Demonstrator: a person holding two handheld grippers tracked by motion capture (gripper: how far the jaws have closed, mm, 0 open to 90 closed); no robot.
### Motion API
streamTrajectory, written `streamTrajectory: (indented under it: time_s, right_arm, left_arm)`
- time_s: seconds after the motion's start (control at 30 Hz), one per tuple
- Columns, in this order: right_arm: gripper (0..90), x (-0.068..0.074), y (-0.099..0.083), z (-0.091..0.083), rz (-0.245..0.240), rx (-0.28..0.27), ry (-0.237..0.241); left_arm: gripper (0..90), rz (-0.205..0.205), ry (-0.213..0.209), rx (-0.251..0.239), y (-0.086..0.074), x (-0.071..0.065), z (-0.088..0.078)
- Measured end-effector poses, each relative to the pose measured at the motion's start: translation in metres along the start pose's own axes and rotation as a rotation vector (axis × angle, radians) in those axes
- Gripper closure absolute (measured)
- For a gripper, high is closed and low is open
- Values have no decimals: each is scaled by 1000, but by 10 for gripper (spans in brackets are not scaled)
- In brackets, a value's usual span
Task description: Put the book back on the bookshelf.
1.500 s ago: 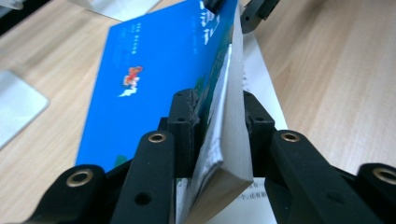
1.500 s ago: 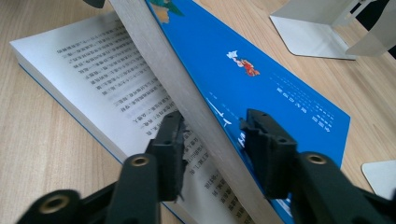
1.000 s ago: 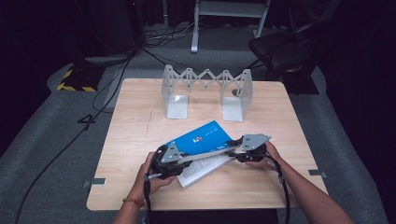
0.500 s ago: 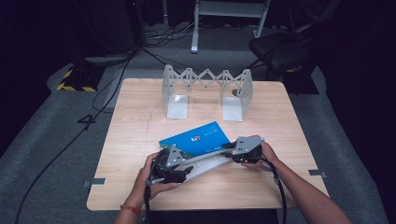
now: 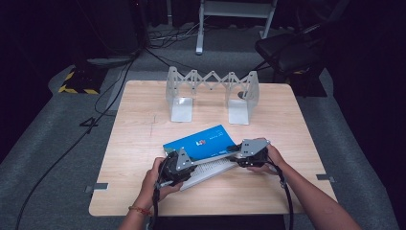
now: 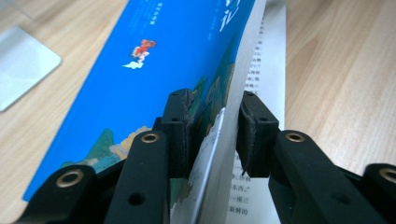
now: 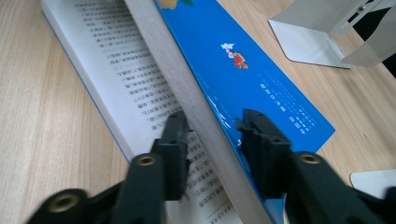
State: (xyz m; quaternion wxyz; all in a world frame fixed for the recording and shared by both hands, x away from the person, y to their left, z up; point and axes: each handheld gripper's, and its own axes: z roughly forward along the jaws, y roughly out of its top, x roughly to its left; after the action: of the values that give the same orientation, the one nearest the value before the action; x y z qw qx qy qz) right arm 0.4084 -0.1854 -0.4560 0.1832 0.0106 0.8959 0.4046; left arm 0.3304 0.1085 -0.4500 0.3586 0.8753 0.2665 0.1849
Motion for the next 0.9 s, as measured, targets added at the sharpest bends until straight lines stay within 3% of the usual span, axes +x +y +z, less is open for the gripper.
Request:
streamTrajectory:
  time_s: [0.1,0.17,0.37,0.47,0.53,0.7,0.8,0.9]
  right_arm:
    - [538,-10,-12,2,42,-7,-15]
    - [551,-17,-18,2,72,-44,18]
    - [633,-16,-18,3,23,-73,57]
    - [672,-10,-11,4,-14,-40,51]
    - [683,-6,-7,3,-11,-30,39]
    - [702,3,1,3,-35,-12,26]
    - [702,5,3,2,-39,-1,15]
    - [703,8,6,3,-53,12,8]
  left_arm:
    - [696,-3,-13,-12,-1,3,-1]
    - [698,1,-24,-16,-2,5,-2]
    - [689,-5,-28,-19,-6,15,-9]
    - [646,-19,-26,16,-6,18,-10]
    - [553,-46,9,29,-5,16,-12]
    - [439,-22,49,55,3,1,-13]
    - [381,-12,77,73,9,-6,-10]
    - [381,-22,86,71,15,-13,-4]
